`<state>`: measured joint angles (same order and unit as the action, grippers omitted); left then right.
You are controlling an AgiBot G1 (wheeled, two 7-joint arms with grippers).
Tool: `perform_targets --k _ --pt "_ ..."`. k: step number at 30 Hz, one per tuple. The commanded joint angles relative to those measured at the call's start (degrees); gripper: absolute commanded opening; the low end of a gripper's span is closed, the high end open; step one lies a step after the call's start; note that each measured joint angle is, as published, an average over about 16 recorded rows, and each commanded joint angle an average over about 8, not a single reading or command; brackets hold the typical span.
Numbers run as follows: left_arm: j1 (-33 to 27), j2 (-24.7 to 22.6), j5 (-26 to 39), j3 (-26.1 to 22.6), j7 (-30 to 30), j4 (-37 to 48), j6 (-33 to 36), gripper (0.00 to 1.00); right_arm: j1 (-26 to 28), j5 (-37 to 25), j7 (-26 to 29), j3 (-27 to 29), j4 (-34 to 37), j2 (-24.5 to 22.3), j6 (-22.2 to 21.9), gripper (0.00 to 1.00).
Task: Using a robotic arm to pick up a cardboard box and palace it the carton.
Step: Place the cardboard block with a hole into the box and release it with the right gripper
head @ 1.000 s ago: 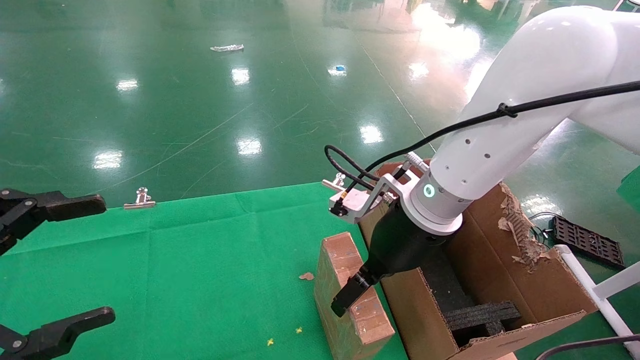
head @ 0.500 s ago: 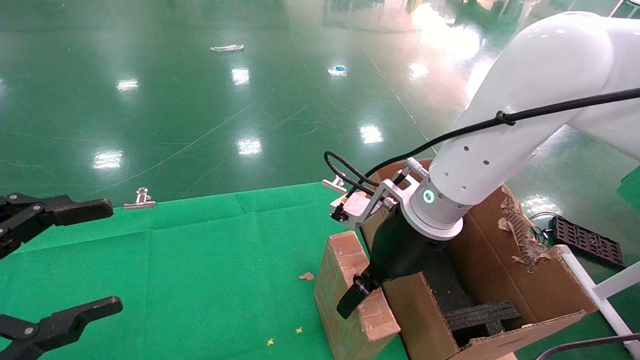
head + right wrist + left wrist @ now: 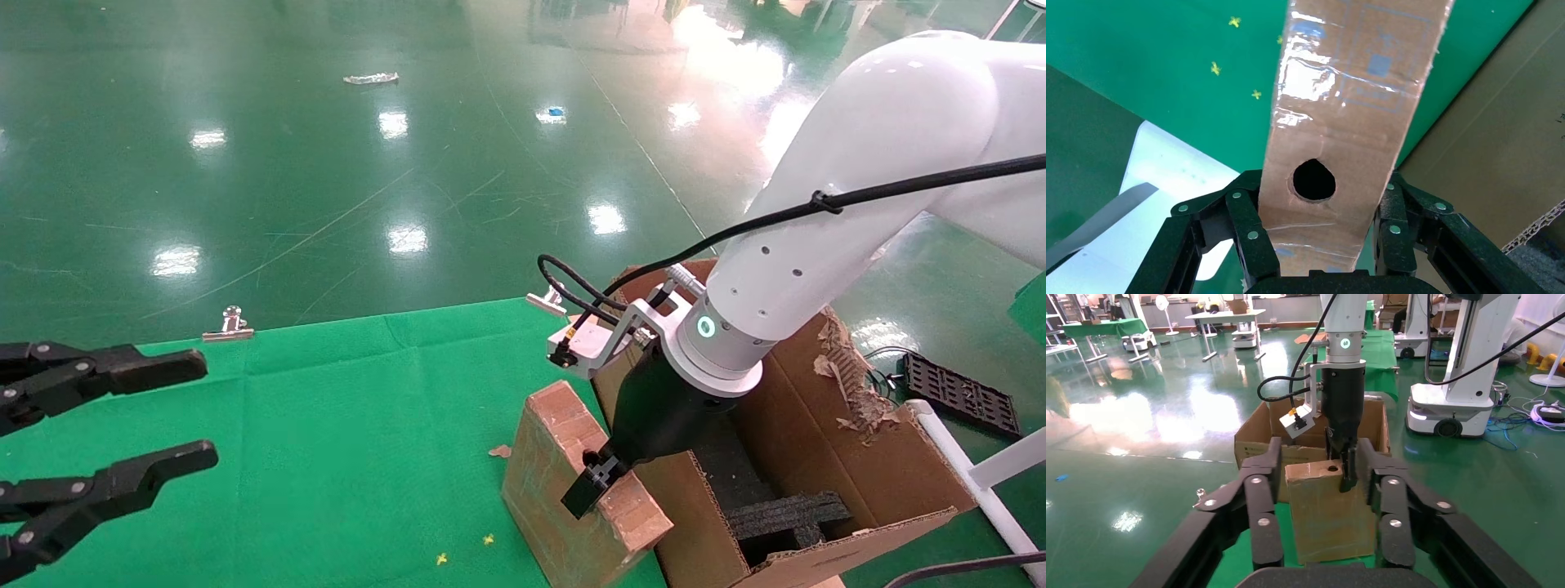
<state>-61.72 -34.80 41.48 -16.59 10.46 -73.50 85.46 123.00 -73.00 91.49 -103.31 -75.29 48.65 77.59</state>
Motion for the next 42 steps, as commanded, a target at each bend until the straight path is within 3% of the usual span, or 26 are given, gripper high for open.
perform_targets --k 1,8,13,17,24,31,32,40,42 --pt "0.0 0.0 -0.01 -0.01 0.0 0.0 0.0 0.0 -0.24 0.01 0.08 -0.12 -0.02 -0.03 -0.01 0.0" --pt "-0.01 0.01 -0.02 -0.03 -0.02 0.0 -0.01 0.0 2.25 3.76 -8.24 4.37 2.16 -5.14 -3.05 0.0" --pt "-0.01 0.02 -0.04 -0.05 -0.03 0.0 -0.02 0.0 7.6 5.75 -17.59 9.68 5.74 -11.11 -5.67 0.0" --pt "-0.01 0.03 -0.05 -0.07 -0.03 0.0 -0.03 0.0 12.57 3.54 -22.16 12.09 9.68 -15.12 -6.45 0.0" --pt "-0.02 0.04 -0.06 -0.09 -0.05 0.0 -0.04 0.0 18.76 -5.31 -23.46 11.53 15.54 -19.9 -4.33 0.0" --pt "-0.02 0.05 -0.08 -0.11 -0.06 0.0 -0.05 0.0 18.01 -11.28 -21.58 7.82 19.65 -21.95 0.41 0.0" --pt "-0.03 0.05 -0.08 -0.12 -0.06 0.0 -0.05 0.03 17.35 -11.61 -21.39 7.26 20.25 -21.99 0.9 0.0" --pt "-0.03 0.06 -0.1 -0.15 -0.07 0.0 -0.06 1.0 10.96 -11.94 -21.3 4.26 26.22 -20.88 0.57 0.0" --pt "-0.03 0.06 -0.1 -0.15 -0.08 0.0 -0.07 1.0 9.6 -11.98 -21.53 3.78 27.9 -20.26 0.14 0.0"
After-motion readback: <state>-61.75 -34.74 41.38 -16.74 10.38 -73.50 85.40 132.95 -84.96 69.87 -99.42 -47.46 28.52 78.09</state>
